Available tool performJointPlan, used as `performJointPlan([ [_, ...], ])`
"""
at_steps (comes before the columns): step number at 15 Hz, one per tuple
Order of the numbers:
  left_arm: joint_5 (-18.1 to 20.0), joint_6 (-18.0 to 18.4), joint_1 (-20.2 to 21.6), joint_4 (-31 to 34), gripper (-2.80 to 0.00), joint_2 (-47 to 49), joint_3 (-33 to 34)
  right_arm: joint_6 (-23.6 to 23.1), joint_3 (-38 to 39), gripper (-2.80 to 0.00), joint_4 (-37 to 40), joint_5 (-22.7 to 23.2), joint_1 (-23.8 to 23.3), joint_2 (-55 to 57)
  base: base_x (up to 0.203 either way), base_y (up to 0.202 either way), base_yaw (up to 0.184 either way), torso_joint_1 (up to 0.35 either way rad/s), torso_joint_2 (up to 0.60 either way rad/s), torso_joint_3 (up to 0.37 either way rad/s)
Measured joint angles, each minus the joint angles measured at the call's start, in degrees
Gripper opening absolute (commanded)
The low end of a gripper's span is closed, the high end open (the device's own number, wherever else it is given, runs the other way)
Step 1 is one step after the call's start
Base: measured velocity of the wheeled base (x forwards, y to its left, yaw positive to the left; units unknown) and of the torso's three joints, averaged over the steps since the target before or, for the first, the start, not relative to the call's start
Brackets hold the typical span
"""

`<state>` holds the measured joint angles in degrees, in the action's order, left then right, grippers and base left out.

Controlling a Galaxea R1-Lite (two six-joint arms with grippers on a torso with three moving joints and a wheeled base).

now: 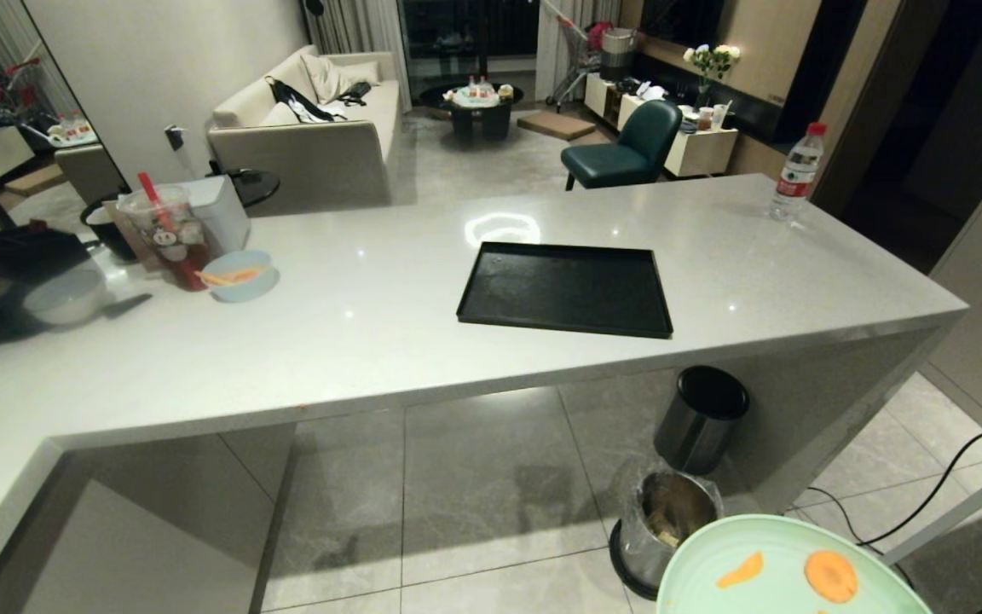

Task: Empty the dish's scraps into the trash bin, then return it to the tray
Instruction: Move the plate over the trash can

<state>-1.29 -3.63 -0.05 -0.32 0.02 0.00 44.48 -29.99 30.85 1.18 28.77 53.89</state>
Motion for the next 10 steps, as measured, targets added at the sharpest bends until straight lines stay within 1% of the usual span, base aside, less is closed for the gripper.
performJointPlan([
  [4,0.0,0.0,0.0,0.0,-2.80,0.0,0.0,0.2,0.1,-2.80,-0.2,-0.1,0.9,0.9,0.000,0.000,0.000,0.000,0.00,0.000],
  [10,0.0,0.0,0.0,0.0,-2.80,0.0,0.0,0.2,0.0,-2.80,-0.5,-0.1,0.9,2.0,0.000,0.000,0.000,0.000,0.00,0.000],
])
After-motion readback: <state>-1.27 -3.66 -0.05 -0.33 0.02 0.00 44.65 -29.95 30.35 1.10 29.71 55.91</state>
